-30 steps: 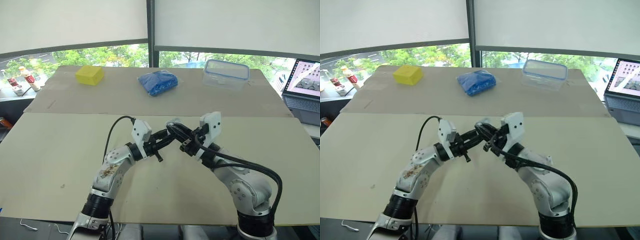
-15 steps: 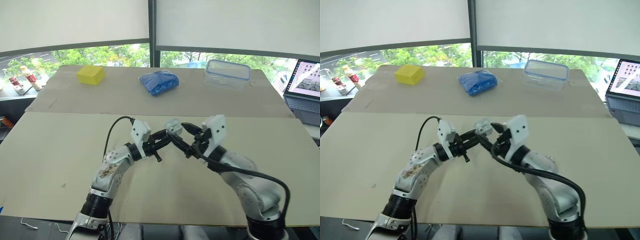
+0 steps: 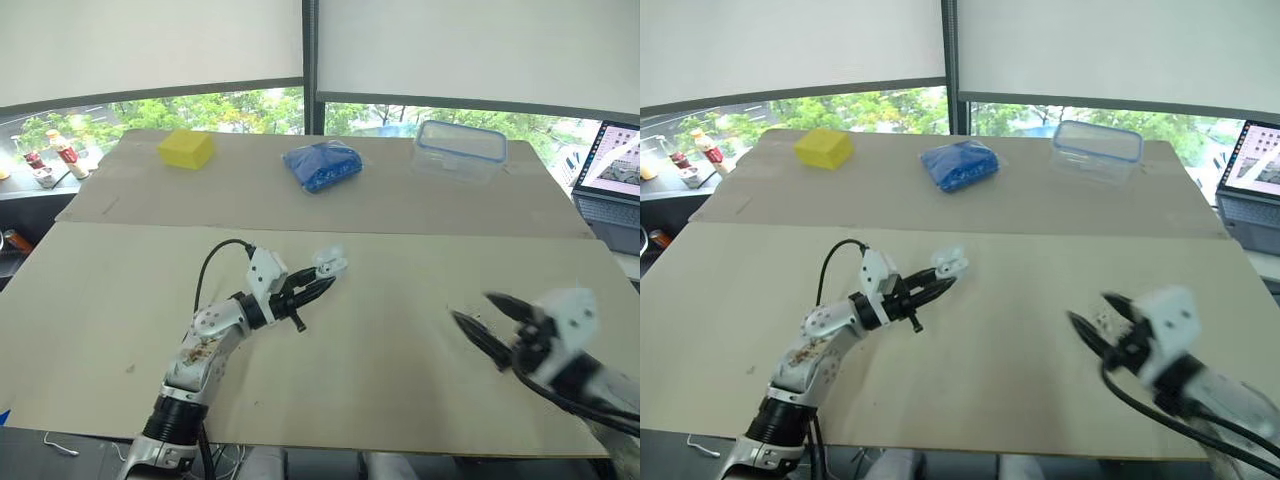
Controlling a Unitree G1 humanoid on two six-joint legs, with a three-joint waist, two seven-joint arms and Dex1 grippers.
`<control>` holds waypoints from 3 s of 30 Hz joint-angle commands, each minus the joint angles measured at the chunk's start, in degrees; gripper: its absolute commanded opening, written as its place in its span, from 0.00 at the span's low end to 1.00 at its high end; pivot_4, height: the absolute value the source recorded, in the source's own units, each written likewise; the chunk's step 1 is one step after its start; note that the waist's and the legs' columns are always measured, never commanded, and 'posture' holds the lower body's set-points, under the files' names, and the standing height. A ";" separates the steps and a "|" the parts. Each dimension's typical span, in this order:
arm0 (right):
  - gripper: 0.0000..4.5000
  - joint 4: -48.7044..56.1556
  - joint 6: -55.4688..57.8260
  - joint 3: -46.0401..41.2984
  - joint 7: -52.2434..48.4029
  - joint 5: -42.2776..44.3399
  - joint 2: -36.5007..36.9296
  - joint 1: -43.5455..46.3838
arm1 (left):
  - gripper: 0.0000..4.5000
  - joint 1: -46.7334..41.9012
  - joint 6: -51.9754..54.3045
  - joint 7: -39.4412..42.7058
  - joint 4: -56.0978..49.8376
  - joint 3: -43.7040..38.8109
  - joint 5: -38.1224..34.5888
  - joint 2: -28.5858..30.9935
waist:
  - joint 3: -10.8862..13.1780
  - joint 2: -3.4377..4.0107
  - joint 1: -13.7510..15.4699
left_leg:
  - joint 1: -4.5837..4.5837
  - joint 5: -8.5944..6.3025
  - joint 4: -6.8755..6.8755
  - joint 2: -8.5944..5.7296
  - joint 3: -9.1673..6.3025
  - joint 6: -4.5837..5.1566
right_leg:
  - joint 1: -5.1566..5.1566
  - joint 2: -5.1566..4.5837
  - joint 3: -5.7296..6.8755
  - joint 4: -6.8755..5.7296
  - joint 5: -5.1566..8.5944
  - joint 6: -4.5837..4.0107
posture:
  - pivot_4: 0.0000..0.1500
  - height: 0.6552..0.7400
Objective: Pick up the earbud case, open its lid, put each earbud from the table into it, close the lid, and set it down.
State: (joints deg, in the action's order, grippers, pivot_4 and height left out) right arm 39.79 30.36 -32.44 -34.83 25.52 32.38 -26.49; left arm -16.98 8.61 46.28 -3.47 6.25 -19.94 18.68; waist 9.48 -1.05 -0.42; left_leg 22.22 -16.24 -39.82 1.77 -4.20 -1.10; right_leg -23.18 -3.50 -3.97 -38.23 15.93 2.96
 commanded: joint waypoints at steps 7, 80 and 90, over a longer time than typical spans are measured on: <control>0.82 -12.14 -16.74 -5.99 -5.01 -5.71 -4.53 -13.18 | 0.13 -0.54 -2.74 1.17 -0.47 0.34 0.57 -0.52 | -0.02 0.10 -0.68 | -0.16 0.00 0.06 0.09 0.03 0.00 | 0.10 0.08 -0.02 -0.01 0.00 -0.02 | 1.00 0.36; 0.07 -30.46 -33.46 24.93 -46.21 -16.60 39.96 14.80 | 0.13 9.29 2.94 0.14 -15.60 2.80 -0.55 2.29 | 0.02 0.15 -0.40 | -0.18 0.00 -0.02 0.04 0.03 0.00 | 0.18 0.01 -0.03 0.05 -0.02 -0.01 | 1.00 0.36; 0.07 -32.61 -34.10 29.94 -46.18 -17.73 38.45 20.02 | 0.13 10.02 3.88 -0.62 -16.65 2.75 -0.72 2.67 | 0.03 0.17 -0.36 | -0.20 0.00 -0.02 0.05 0.03 -0.01 | 0.19 0.02 -0.02 0.03 -0.02 -0.02 | 1.00 0.36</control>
State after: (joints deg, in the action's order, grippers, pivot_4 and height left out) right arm 7.20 -2.89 -2.63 -80.68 7.91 71.04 -7.19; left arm -6.76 12.76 45.72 -17.26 9.13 -19.88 21.30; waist 9.50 -0.88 -0.77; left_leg 22.02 -16.24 -39.84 1.82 -4.17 -1.10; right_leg -23.00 -3.48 -3.99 -38.19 15.90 2.94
